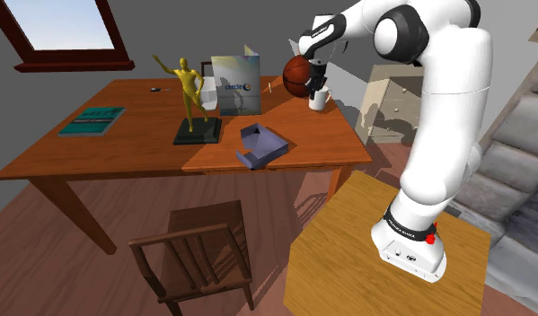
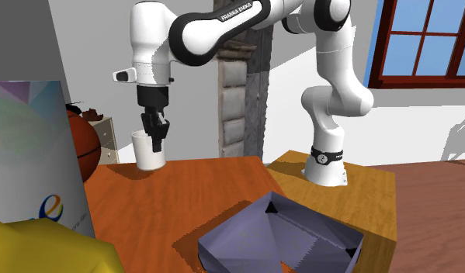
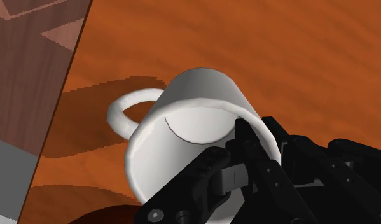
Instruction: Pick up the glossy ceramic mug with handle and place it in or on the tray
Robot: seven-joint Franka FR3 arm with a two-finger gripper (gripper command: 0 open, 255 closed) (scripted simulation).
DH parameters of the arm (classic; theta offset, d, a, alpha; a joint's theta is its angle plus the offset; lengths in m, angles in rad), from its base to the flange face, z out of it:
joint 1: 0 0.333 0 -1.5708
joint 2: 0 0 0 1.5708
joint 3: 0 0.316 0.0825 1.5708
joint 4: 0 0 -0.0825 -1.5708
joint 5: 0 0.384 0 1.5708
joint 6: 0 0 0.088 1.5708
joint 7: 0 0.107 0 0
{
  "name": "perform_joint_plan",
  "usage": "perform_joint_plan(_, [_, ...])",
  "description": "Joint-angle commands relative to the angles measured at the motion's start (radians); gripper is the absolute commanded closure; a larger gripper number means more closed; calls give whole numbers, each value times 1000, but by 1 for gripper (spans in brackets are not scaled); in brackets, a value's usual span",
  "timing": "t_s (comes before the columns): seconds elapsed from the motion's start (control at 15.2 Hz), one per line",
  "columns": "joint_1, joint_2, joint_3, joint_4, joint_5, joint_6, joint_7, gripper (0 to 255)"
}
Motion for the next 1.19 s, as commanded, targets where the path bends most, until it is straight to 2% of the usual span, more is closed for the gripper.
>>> perform_joint_plan(0.0, [2, -7, -1, 18, -4, -25, 4, 255])
perform_joint_plan(0.79, [3, -47, -8, 127, -22, -171, 13, 255])
perform_joint_plan(1.12, [88, -142, 22, 14, -70, -149, 134, 255])
